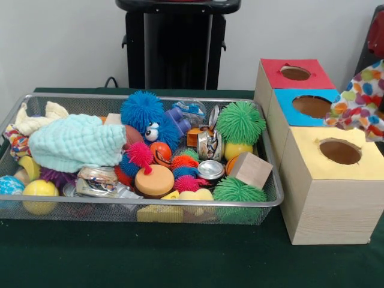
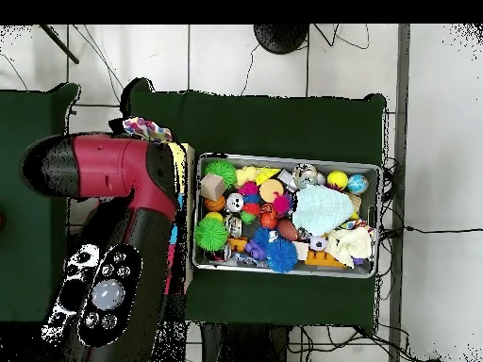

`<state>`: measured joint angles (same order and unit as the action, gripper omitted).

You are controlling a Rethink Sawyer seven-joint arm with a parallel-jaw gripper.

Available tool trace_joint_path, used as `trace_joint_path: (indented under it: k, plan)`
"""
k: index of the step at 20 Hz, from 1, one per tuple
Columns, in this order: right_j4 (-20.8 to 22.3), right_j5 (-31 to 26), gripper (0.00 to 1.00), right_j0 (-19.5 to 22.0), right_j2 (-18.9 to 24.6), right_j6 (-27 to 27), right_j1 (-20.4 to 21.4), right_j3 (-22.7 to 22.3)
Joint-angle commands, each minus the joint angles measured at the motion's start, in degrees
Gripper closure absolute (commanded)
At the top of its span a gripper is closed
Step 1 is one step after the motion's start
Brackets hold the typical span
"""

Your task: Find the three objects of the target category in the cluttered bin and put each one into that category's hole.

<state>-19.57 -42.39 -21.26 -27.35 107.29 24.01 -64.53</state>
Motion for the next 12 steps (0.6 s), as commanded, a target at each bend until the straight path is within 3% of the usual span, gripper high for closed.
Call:
trace_joint_path:
  k: [1,7,12]
  plan:
    - [4.59,-0.83,1.00,1.84,7.58,0.62,-3.25,-2.55]
    - [6.24,0.16,1.00,1.44,7.85,2.11,-2.43,-6.84]
    - [6.95,2.38,1.00,2.24,9.36,2.57,-3.74,-6.80]
